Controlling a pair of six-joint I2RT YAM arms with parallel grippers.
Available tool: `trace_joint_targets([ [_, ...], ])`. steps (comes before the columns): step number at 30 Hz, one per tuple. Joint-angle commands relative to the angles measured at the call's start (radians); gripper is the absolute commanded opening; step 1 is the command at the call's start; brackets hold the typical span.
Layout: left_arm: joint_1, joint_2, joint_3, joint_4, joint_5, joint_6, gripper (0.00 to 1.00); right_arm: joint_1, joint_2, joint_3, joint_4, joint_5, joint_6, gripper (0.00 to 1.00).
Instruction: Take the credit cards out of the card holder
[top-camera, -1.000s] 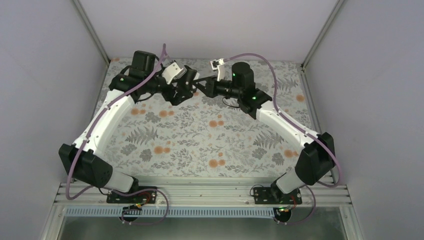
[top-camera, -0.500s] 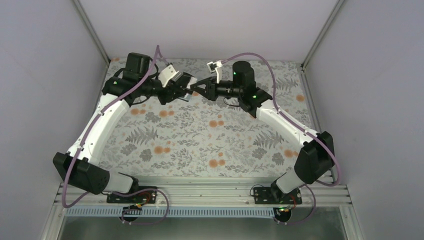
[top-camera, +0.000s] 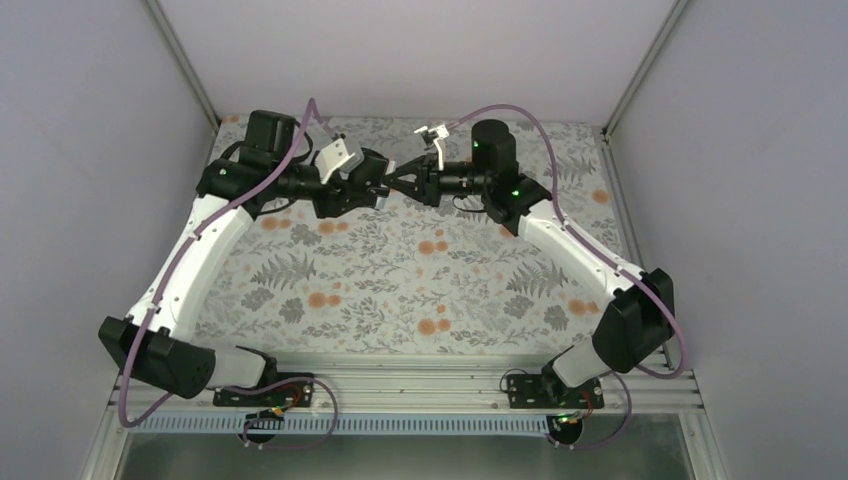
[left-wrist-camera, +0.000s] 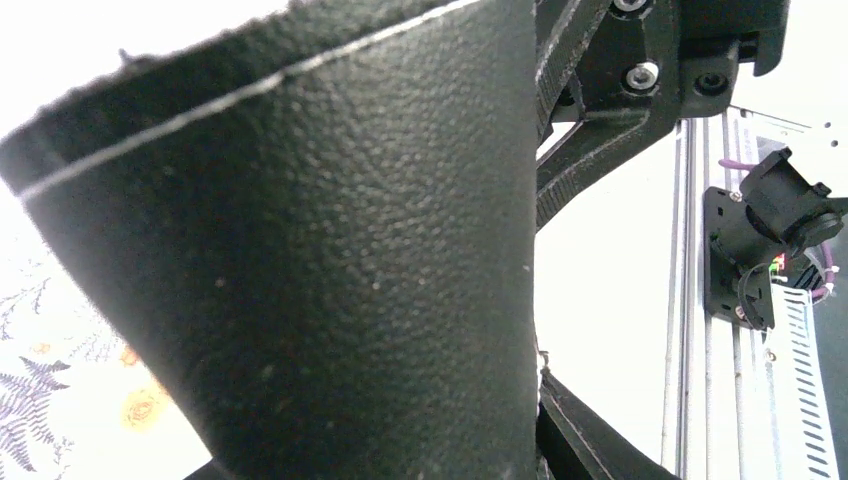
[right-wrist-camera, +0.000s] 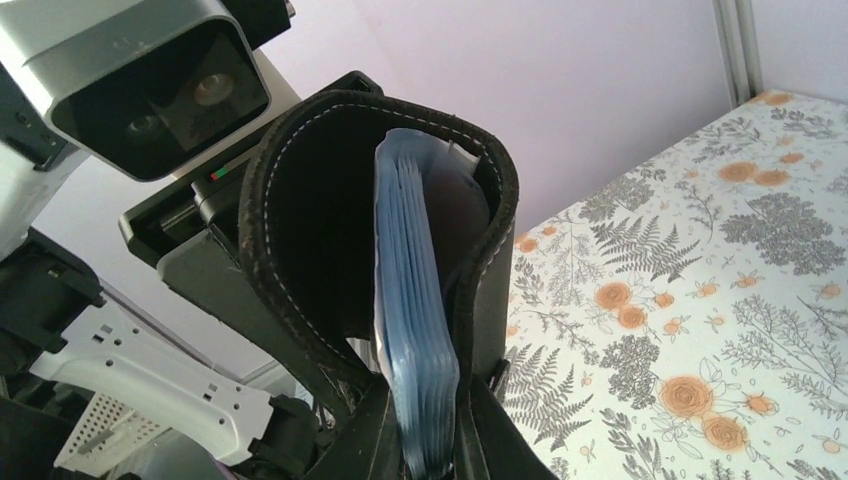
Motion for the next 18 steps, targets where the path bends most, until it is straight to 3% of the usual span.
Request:
trace_joint_targets([
  [1,-0.022,-0.041,-0.007,-0.024,0.061,0.059,0.44,0.002,-0.041,0.058,-0.003,-0.046,-0.076,0.04],
  [5,-0.023,-0.059,-0.015,-0.029,0.037,0.072,0.61,0.001,-0.044,0.078,-0.026,-0.079,-0.091,0.04],
  [10,-0.022,-0.063,-0.009,-0.023,0.010,0.072,0.60,-0.001,-0.029,0.104,-0.056,-0.100,-0.112,0.04],
  [13,-0.022,-0.064,0.001,-0.027,0.005,0.076,0.50,0.000,-0.030,0.104,-0.075,-0.114,-0.131,0.04],
  [18,-0.022,-0.069,0.008,-0.030,0.006,0.070,0.13,0.001,-0.035,0.105,-0.109,-0.125,-0.173,0.05],
])
